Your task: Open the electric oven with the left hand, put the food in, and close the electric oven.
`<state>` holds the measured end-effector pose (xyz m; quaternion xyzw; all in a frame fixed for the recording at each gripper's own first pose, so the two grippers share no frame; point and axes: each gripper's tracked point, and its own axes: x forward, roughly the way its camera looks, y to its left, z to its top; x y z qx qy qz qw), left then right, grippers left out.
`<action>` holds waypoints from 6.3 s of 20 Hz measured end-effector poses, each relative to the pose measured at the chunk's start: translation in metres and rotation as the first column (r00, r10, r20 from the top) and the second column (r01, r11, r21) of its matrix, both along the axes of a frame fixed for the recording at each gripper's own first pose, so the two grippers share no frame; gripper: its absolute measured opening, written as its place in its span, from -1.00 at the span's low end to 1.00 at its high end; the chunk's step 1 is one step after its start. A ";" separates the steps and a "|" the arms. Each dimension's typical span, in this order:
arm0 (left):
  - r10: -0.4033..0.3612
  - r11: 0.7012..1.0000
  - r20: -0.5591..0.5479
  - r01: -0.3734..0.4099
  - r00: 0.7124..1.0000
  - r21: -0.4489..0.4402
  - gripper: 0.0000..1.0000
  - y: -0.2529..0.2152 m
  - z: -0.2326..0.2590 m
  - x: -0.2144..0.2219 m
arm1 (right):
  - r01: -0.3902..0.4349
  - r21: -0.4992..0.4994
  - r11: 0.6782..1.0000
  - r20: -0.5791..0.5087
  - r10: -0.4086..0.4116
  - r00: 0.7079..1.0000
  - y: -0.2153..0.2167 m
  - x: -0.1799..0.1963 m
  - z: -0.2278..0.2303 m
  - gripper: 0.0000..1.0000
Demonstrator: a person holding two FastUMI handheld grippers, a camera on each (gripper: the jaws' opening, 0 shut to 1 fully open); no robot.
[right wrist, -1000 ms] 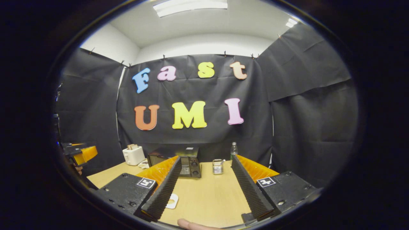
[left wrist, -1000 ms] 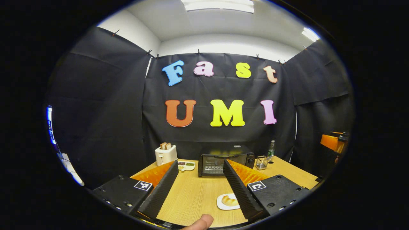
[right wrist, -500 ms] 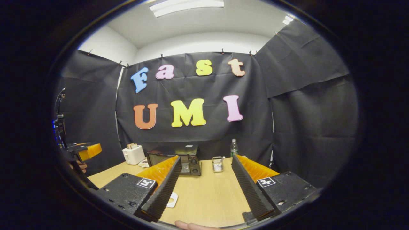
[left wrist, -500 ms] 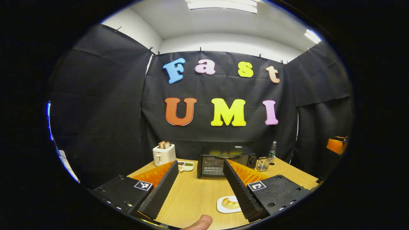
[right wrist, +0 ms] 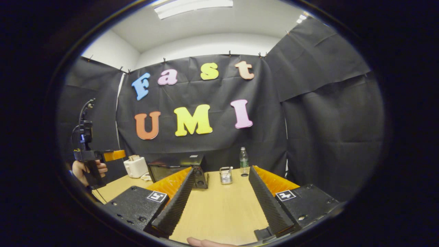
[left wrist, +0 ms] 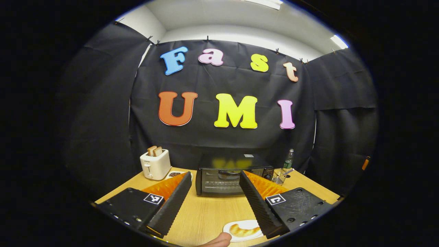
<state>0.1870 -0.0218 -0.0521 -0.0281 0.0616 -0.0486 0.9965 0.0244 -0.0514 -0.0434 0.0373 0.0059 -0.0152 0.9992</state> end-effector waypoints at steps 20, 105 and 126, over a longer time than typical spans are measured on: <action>-0.038 0.999 -0.285 0.046 0.958 0.020 0.89 -0.093 -0.125 0.208 | 0.024 -0.030 0.999 -0.059 -0.026 0.998 -0.054 0.038 -0.057 1.00; 0.011 0.990 0.137 -0.030 0.991 0.135 0.92 0.060 0.001 -0.233 | -0.640 0.119 0.759 -0.641 0.552 0.534 0.297 0.098 -0.243 0.15; 0.089 0.989 0.156 -0.106 0.984 0.102 0.92 0.092 0.031 -0.169 | -0.219 0.482 0.849 -0.336 0.410 0.848 0.322 0.391 -0.203 0.15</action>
